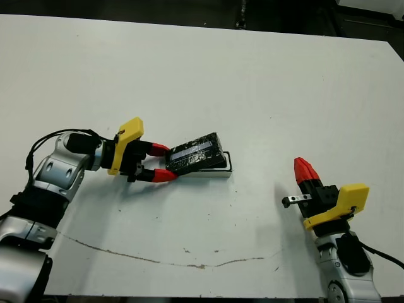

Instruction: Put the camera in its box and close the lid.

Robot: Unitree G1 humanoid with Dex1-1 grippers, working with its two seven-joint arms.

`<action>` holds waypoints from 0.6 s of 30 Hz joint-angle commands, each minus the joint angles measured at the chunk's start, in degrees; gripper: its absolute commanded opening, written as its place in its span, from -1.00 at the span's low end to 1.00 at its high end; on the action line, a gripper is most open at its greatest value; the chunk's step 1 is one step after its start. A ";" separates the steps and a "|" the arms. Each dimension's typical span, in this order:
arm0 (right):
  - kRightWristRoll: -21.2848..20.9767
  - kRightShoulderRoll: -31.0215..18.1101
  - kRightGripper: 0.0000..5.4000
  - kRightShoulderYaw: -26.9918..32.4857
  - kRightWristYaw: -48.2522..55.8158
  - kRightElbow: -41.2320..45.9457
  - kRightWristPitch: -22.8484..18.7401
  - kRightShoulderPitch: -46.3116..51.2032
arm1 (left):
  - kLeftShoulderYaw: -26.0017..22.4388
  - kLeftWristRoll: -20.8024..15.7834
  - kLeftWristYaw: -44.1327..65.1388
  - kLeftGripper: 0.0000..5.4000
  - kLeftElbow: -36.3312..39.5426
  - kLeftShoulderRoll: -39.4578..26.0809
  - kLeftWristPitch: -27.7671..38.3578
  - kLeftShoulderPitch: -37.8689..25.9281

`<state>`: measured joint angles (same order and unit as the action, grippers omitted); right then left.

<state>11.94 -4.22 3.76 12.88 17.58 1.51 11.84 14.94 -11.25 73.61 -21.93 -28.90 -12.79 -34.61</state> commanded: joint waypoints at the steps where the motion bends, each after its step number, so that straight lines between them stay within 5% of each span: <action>1: 0.37 -0.31 -1.00 0.50 -0.37 -0.25 -0.60 0.74 | 2.52 2.15 -0.22 0.17 -0.55 1.22 -3.14 -1.31; 18: 0.37 -0.28 -1.00 0.49 -0.64 -0.14 -0.51 1.02 | 9.21 6.60 0.43 0.17 1.06 4.50 -7.99 -6.00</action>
<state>11.98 -4.13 3.76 12.32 17.67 1.01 12.07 21.48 -5.94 74.35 -20.78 -26.99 -19.65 -41.27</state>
